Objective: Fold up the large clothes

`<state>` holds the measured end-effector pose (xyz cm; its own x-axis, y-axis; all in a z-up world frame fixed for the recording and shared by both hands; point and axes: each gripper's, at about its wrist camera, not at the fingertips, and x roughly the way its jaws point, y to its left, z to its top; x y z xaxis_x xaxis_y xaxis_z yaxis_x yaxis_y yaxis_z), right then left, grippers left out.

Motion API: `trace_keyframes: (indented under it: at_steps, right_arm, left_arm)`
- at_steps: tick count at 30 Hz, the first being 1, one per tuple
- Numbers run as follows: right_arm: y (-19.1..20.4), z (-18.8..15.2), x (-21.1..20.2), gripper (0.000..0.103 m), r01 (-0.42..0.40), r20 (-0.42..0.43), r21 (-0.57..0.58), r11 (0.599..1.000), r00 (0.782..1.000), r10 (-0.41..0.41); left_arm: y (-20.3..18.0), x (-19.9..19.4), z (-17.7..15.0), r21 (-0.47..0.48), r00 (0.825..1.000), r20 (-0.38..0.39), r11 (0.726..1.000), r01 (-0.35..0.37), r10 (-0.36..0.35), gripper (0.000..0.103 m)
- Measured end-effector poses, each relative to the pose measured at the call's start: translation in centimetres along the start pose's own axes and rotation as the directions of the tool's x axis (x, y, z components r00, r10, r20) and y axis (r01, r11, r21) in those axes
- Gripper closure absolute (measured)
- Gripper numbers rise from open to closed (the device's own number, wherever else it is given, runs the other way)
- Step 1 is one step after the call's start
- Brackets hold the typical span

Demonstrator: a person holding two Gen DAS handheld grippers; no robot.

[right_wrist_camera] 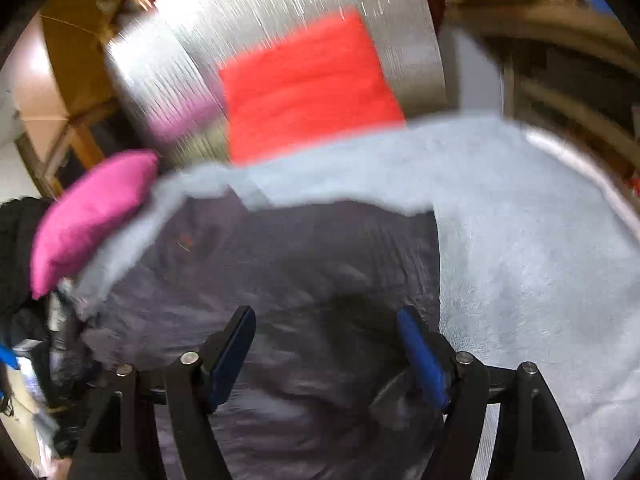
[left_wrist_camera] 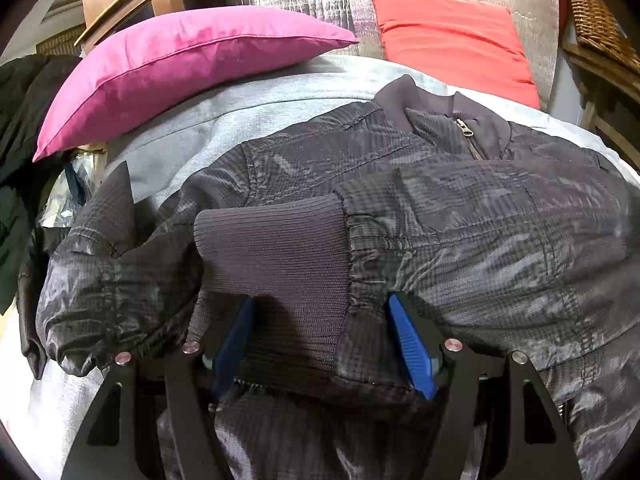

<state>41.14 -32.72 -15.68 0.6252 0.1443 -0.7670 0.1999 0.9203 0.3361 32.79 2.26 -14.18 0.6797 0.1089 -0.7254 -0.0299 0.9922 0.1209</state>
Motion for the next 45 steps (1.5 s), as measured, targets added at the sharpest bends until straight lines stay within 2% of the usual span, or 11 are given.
trace_keyframes:
  at_steps: [8,10,12,16,22,25,29,37,38,40,45]
  right_arm:
    - [1.4,-2.3,-6.4,0.025,-0.092,0.176,-0.012,0.996,0.98,0.093]
    - [2.6,-3.7,-6.4,0.021,-0.075,0.15,-0.079,0.994,0.985,0.087]
    - [3.8,-4.9,-2.8,0.012,-0.011,-0.007,-0.161,0.987,1.0,0.01]
    - [5.6,-4.6,-5.6,0.013,0.035,0.066,-0.191,0.981,0.998,-0.023]
    - [7.1,-9.7,-11.3,0.013,-0.015,0.13,-0.262,0.965,0.99,0.051]
    - [8.1,-13.9,-10.5,0.013,0.0,0.092,-0.328,0.945,0.995,0.032]
    - [8.4,-16.0,-8.6,0.013,0.019,0.035,-0.337,0.941,0.999,-0.008]
    - [8.5,-16.1,-8.0,0.008,0.009,0.019,-0.339,0.941,1.0,-0.003]
    - [8.4,-15.9,-7.7,0.007,0.01,0.017,-0.342,0.94,1.0,-0.004]
    - [9.1,-15.7,-6.9,0.006,0.007,0.016,-0.341,0.94,1.0,-0.002]
    - [8.5,-15.7,-7.0,0.006,-0.016,0.018,-0.322,0.946,1.0,0.023]
  left_arm:
    - [0.3,0.3,0.3,-0.014,1.0,0.002,1.0,0.003,-0.003,0.031]
    - [0.3,0.4,0.5,-0.012,1.0,0.0,1.0,-0.002,0.002,0.03]
    - [0.1,0.5,0.8,-0.007,1.0,-0.009,1.0,-0.012,0.012,0.028]
    - [1.4,-1.6,2.0,0.002,0.999,-0.044,1.0,0.028,-0.028,0.028]
    - [10.0,-9.1,0.8,-0.13,0.991,0.11,0.988,0.085,-0.071,0.019]
    - [16.2,-10.5,-0.2,-0.249,0.993,0.112,0.968,-0.016,0.046,0.019]
    - [24.8,-8.2,-0.7,-0.387,0.971,-0.038,0.893,-0.231,0.234,0.018]
    - [27.9,-0.3,-0.2,-0.257,0.895,-0.237,0.865,-0.432,0.377,0.018]
    - [27.9,0.7,-0.4,-0.235,0.885,-0.265,0.865,-0.444,0.383,0.023]
    - [28.3,1.4,-1.0,-0.252,0.881,-0.303,0.861,-0.442,0.364,0.086]
    - [29.1,-1.8,-0.2,-0.312,0.916,-0.236,0.867,-0.389,0.326,0.09]
